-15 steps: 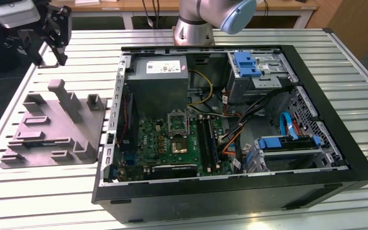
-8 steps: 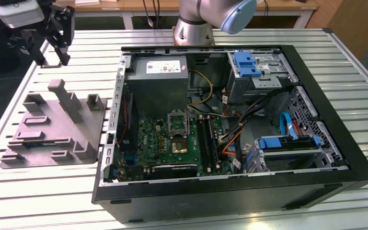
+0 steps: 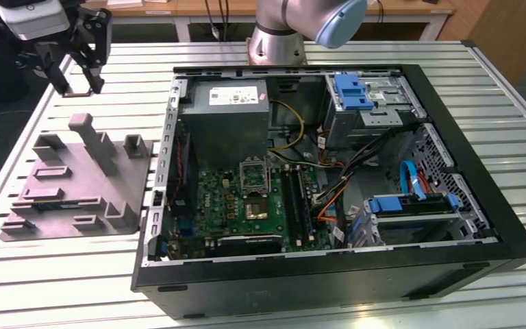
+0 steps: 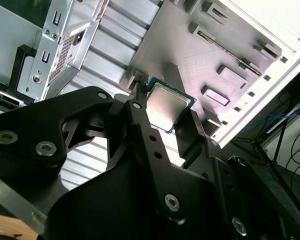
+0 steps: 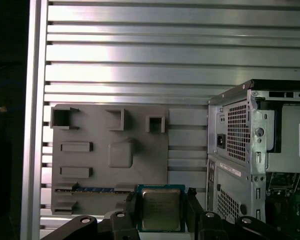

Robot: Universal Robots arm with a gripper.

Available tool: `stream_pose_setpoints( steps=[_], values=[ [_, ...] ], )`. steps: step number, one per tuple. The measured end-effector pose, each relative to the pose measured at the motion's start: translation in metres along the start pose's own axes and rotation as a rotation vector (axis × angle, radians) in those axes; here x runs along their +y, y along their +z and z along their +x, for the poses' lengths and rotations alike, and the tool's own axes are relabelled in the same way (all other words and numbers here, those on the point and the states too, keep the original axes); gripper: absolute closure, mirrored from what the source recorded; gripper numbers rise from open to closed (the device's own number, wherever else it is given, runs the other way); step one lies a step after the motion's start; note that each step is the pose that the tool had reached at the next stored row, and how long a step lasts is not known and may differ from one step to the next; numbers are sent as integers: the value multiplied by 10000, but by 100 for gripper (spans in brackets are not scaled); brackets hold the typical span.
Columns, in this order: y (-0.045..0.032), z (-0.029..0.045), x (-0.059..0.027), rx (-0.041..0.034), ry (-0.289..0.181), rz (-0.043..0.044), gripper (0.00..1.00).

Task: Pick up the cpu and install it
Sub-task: 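Pick up the cpu and move it towards the insertion slot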

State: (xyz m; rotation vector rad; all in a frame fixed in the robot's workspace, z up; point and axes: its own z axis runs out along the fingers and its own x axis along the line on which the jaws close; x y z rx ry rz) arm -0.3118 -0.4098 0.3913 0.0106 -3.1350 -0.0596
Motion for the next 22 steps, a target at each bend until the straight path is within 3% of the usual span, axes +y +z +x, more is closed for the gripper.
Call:
stream_pose_setpoints(
  steps=[22],
  values=[
    [-1,-134,-1,0,1,0,53]
  ],
)
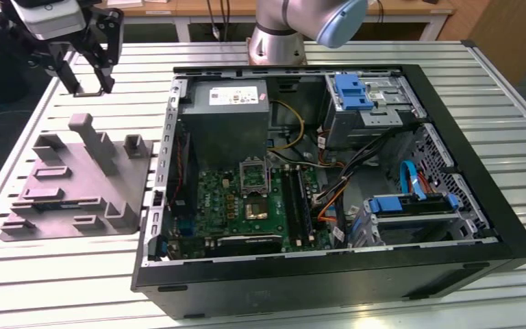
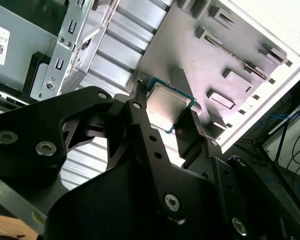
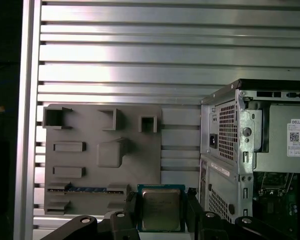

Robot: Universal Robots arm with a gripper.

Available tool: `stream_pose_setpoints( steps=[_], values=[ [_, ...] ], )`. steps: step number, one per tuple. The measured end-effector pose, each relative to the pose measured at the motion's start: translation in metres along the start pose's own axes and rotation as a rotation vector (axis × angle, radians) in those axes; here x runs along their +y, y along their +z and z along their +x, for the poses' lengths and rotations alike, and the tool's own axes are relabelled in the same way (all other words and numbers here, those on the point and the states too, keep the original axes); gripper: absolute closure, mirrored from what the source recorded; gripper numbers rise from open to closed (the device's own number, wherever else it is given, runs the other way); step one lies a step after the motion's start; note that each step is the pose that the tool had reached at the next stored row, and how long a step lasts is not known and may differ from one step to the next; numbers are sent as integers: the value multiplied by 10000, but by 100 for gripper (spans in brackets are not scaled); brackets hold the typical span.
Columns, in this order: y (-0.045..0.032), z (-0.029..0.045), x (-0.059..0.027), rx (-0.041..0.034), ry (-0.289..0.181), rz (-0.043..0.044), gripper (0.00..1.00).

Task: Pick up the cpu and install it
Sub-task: 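Pick up the cpu and move it towards the insertion slot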

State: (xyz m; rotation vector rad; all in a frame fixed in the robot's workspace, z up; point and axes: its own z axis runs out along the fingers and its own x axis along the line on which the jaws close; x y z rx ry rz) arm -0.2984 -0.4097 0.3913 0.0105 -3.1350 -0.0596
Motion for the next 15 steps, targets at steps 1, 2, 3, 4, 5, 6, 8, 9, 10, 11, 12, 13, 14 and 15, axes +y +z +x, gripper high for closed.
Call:
stream_pose_setpoints(
  steps=[1,2,3,4,5,6,8,9,10,11,12,13,14,15],
  values=[
    [0,-5,0,0,0,-1,53],
    [0,-12,0,0,0,0,53],
    [0,-18,0,0,0,0,53],
    [0,-24,0,0,0,-1,53],
    [0,-30,0,0,0,0,53],
    [0,-37,0,1,0,0,53],
    [0,-51,0,0,0,-1,53],
    [0,-58,0,-1,0,-1,53],
    [0,-64,0,0,0,0,53],
    [-1,-71,-1,0,0,0,53],
    [-1,-78,0,0,0,0,53],
    [0,-86,-1,0,0,0,53],
    [0,-94,-1,0,0,0,53],
    [0,-102,-1,0,0,0,53]
  ],
)
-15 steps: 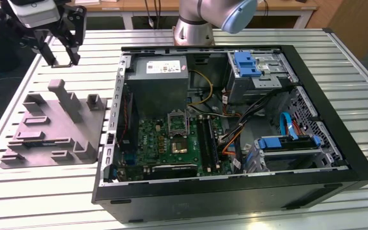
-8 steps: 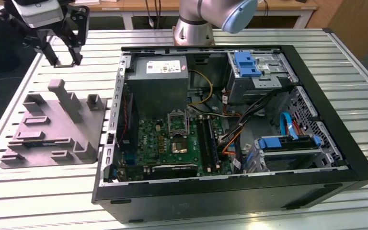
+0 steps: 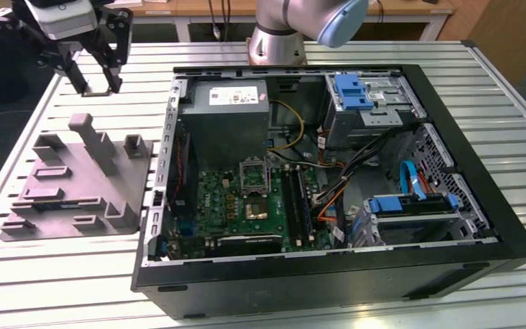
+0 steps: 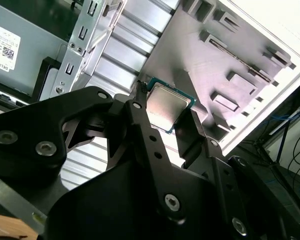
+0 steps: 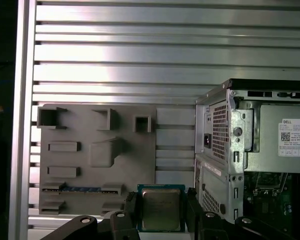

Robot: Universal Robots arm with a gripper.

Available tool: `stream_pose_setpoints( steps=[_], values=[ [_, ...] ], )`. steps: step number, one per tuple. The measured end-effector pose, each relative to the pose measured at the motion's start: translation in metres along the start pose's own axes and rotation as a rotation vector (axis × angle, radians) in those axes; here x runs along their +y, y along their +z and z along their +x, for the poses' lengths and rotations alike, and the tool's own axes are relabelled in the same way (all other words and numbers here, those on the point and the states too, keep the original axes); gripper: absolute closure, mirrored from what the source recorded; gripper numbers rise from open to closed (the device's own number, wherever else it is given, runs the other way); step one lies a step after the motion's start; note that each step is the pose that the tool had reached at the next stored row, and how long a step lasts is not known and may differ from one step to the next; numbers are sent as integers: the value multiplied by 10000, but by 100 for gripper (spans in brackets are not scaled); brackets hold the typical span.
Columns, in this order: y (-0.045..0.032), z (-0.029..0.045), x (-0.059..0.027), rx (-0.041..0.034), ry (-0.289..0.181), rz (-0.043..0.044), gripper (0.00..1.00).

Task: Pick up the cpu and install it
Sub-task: 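Pick up the cpu and move it towards the insertion slot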

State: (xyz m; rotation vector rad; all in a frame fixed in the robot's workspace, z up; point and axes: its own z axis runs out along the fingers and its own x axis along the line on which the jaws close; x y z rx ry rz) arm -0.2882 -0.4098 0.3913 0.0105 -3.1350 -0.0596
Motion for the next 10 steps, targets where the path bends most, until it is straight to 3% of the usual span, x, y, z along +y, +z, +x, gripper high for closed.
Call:
stream_pose_setpoints(
  steps=[10],
  values=[
    [0,-82,0,0,0,0,53]
  ],
)
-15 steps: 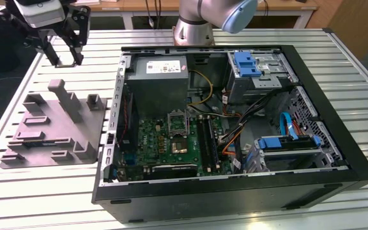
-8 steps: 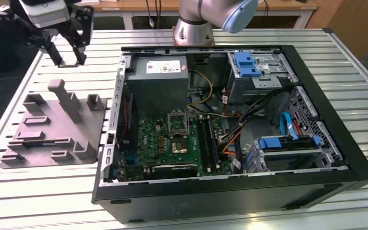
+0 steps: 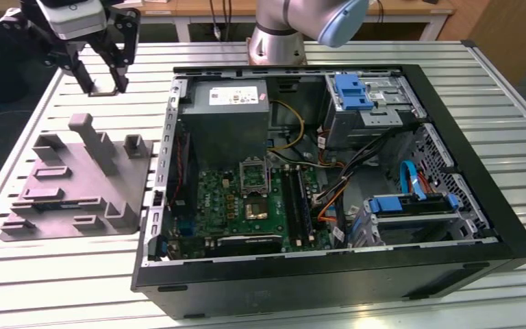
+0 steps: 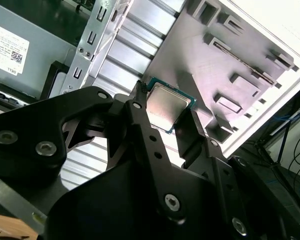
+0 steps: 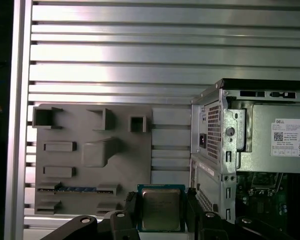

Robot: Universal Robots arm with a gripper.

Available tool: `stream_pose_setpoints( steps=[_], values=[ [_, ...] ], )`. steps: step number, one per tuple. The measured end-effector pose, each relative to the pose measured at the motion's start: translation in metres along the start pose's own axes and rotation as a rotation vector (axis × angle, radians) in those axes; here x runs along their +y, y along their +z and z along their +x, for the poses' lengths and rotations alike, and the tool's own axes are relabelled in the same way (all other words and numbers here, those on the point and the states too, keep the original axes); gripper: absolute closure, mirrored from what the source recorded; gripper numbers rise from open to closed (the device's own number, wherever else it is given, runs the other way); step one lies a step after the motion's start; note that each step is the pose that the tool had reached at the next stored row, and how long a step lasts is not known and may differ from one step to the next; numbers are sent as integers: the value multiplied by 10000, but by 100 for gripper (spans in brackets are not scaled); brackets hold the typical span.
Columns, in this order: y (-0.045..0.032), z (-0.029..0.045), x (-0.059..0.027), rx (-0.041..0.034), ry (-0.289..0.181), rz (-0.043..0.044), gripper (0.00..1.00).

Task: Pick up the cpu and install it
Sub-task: 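Pick up the cpu and move it towards the insertion slot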

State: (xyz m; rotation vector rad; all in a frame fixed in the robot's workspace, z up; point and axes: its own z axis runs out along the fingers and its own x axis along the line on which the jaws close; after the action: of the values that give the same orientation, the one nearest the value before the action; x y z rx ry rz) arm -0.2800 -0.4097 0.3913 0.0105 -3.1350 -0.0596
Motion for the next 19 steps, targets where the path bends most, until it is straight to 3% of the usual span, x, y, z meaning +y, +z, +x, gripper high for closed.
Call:
stream_pose_setpoints(
  steps=[19],
  values=[
    [-1,-148,-1,0,0,0,53]
  ],
)
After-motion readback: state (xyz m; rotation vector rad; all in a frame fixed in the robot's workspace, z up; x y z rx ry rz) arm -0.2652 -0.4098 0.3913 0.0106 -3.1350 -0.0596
